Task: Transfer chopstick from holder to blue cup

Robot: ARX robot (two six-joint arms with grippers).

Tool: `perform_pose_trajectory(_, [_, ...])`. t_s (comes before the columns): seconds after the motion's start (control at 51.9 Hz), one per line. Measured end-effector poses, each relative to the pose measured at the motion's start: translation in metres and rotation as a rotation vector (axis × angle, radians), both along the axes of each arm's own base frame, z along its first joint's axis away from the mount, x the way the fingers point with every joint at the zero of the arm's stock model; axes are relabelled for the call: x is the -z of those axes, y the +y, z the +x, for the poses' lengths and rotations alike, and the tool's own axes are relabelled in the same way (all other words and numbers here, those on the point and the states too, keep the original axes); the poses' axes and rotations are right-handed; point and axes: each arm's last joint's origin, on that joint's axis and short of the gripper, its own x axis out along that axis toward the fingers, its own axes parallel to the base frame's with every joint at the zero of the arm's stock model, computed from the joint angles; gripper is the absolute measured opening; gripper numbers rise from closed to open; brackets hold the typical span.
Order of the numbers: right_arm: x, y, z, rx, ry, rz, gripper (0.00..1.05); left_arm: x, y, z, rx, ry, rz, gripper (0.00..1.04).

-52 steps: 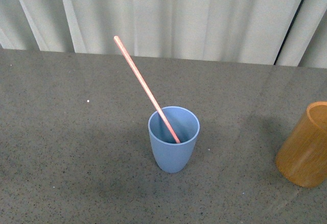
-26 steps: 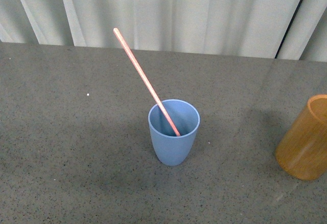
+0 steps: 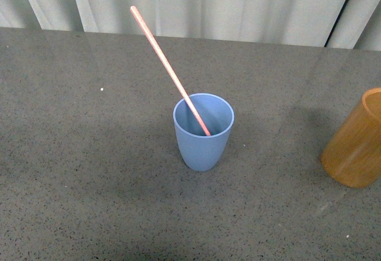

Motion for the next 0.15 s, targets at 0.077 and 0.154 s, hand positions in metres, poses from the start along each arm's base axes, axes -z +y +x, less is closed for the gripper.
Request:
perform_pose_trajectory(0.077, [0.0, 0.0, 0.0, 0.0, 0.0, 0.0, 0.95, 0.0, 0.0, 0.0, 0.0, 0.0, 0.0, 0.98])
perform_pose_trajectory(0.154, [0.0, 0.0, 0.0, 0.0, 0.0, 0.0, 0.95, 0.0, 0.0, 0.0, 0.0, 0.0, 0.0, 0.98])
